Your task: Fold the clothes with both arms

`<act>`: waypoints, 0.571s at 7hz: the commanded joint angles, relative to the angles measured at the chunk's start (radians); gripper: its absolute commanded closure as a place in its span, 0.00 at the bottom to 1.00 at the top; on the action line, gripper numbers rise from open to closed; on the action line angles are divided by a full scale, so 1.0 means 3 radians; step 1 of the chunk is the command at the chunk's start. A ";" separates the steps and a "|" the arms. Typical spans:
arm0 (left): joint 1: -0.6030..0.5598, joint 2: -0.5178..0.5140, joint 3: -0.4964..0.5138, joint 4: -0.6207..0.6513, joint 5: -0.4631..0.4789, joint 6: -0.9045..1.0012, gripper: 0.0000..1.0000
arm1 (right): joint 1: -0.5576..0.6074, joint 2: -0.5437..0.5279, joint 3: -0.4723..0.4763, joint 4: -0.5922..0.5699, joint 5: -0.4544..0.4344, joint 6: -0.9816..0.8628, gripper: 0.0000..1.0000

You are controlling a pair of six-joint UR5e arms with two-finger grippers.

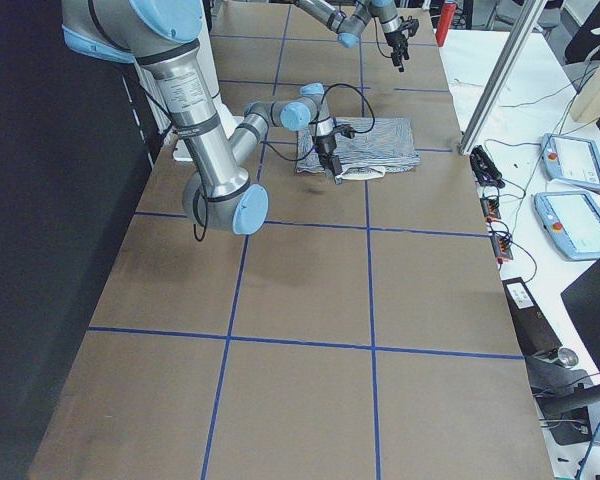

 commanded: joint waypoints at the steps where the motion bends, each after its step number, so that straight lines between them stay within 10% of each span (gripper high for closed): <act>1: 0.0000 0.0000 -0.0001 0.0000 0.0000 0.0000 0.00 | 0.0004 0.0266 -0.0029 0.0032 0.0030 0.0042 0.00; 4: 0.0000 0.0005 -0.0001 0.0000 0.0000 0.0000 0.00 | -0.0001 0.0585 -0.0581 0.0567 0.0025 0.0339 0.00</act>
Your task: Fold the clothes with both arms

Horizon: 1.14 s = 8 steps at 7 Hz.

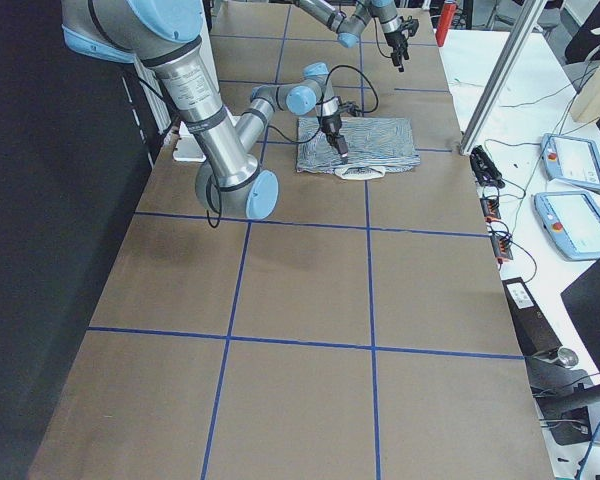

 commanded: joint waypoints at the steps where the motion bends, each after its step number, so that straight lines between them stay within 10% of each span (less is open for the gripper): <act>1: 0.0000 0.0002 -0.0001 0.0000 0.0000 0.0000 0.00 | 0.0003 0.0196 -0.0338 0.0257 -0.0004 0.0086 0.00; 8: 0.0000 0.0002 0.0004 0.0005 0.0000 0.0000 0.00 | -0.0007 0.0227 -0.0620 0.0216 0.0022 0.0045 0.00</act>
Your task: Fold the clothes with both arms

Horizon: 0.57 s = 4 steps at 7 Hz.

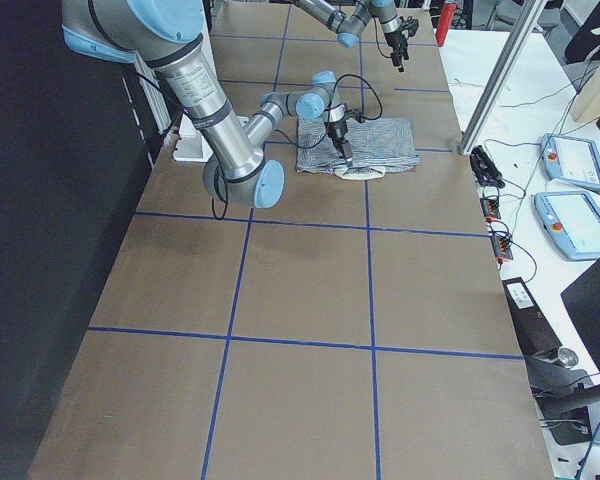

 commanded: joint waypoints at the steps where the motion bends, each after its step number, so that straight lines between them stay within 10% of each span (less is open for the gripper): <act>1: 0.0000 0.0000 0.0002 0.0001 0.0000 0.0000 0.00 | -0.0005 0.0003 -0.0038 0.0000 0.0003 -0.0006 0.00; 4: 0.0000 0.0000 0.0002 0.0001 0.0000 0.0000 0.00 | 0.0050 -0.0017 -0.0038 -0.0224 0.0003 -0.0205 0.00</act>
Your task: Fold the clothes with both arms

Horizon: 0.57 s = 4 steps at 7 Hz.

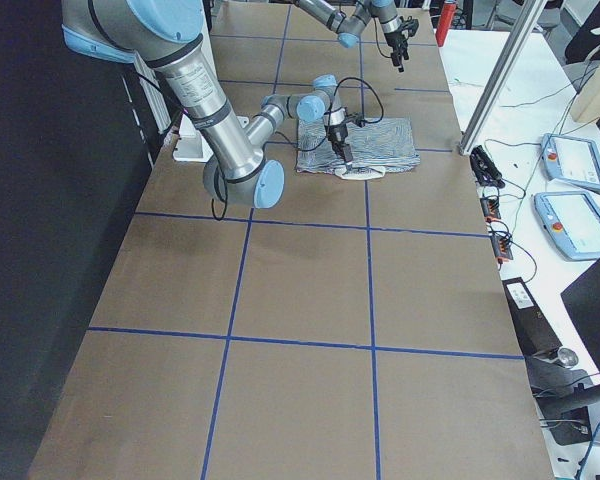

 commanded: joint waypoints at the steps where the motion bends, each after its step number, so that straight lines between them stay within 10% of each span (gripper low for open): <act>1: 0.0000 0.0000 0.0001 0.0000 0.0000 0.0000 0.00 | 0.0100 -0.0007 0.0006 -0.0257 0.0002 -0.0186 0.00; 4: 0.0000 0.0000 -0.0004 0.0000 0.0000 0.0000 0.00 | 0.0264 -0.0145 0.0021 -0.0346 0.0002 -0.0330 0.00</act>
